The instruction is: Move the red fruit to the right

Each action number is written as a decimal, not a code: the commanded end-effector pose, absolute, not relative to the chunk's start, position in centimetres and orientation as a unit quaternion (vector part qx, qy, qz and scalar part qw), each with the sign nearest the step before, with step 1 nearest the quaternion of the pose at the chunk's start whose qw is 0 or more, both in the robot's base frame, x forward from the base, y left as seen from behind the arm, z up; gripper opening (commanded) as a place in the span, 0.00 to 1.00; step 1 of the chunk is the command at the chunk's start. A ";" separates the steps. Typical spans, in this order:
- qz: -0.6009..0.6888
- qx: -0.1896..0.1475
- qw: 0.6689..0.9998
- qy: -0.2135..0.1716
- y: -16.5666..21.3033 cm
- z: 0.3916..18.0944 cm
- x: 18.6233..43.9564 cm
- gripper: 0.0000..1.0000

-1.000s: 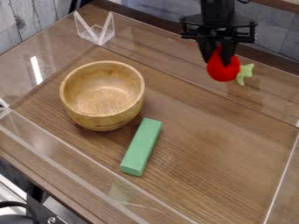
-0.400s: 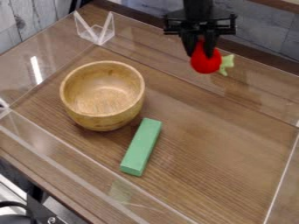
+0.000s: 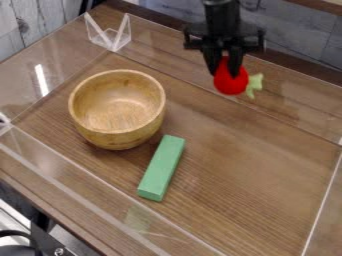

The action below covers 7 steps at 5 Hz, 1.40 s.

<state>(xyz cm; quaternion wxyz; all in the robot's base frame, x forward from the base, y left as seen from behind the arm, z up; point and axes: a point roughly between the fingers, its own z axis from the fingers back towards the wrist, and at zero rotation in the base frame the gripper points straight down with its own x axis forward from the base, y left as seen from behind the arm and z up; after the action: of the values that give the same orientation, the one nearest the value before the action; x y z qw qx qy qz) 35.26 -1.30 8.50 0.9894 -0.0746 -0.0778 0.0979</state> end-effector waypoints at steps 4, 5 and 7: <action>0.032 -0.067 0.993 -0.097 -5.9 6.1 34.1 0.00; -0.007 -0.068 0.994 -0.090 -5.7 5.4 33.7 1.00; -0.050 -0.067 0.993 -0.085 -5.7 4.7 32.7 0.00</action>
<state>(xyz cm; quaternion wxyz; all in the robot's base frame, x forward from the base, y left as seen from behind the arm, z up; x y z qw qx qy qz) 32.43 -5.56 3.45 0.9947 -0.0680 -0.0665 -0.0402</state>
